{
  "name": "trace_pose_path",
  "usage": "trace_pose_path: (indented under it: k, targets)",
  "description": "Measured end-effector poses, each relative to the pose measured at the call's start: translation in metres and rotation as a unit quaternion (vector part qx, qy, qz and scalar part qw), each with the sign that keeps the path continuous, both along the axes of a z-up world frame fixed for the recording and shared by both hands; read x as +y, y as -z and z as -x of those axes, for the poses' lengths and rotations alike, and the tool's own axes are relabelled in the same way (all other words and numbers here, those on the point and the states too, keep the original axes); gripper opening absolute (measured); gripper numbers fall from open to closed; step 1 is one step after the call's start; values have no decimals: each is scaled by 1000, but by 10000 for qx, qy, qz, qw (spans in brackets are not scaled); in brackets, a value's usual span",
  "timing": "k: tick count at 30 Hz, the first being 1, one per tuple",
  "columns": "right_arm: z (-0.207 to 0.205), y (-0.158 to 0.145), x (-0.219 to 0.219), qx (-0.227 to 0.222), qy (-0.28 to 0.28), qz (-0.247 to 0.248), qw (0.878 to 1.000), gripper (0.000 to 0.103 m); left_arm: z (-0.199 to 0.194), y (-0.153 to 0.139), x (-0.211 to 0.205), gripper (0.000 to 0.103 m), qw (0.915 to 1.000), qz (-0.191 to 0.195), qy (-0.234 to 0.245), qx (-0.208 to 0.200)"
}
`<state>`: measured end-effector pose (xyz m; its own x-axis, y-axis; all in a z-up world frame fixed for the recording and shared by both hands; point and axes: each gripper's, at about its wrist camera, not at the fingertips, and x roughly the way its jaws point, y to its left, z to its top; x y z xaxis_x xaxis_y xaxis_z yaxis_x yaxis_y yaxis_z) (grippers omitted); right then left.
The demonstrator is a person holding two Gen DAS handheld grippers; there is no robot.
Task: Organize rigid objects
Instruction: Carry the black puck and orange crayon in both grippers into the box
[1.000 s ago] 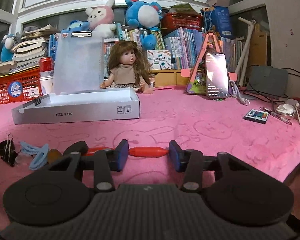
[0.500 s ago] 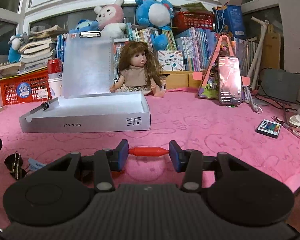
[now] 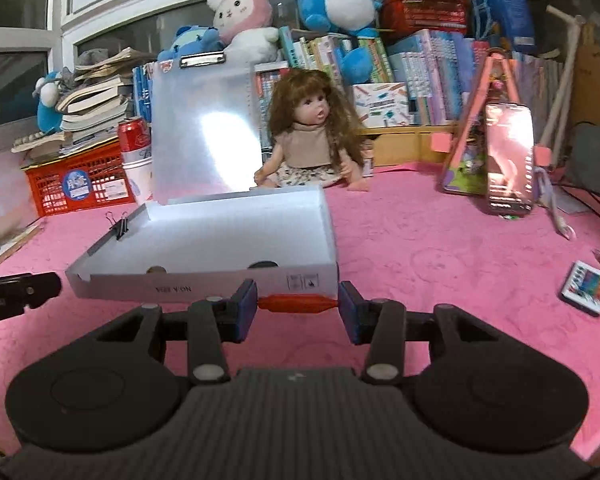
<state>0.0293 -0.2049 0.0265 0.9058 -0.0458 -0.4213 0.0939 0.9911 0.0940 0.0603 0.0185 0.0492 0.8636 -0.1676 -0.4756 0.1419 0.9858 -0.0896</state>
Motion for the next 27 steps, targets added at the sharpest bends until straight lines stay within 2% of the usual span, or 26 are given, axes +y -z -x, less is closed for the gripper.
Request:
trace_pose_path:
  k: [11,27]
  targets:
    - [-51,-10,-12,291,-296,-234,9989,49,-57,-6,-13,31,9995,41,121,284]
    - [-128,-3,-17,729,-603,-378,9948,49,-127,5,-12,30,9968,-7,-64,799]
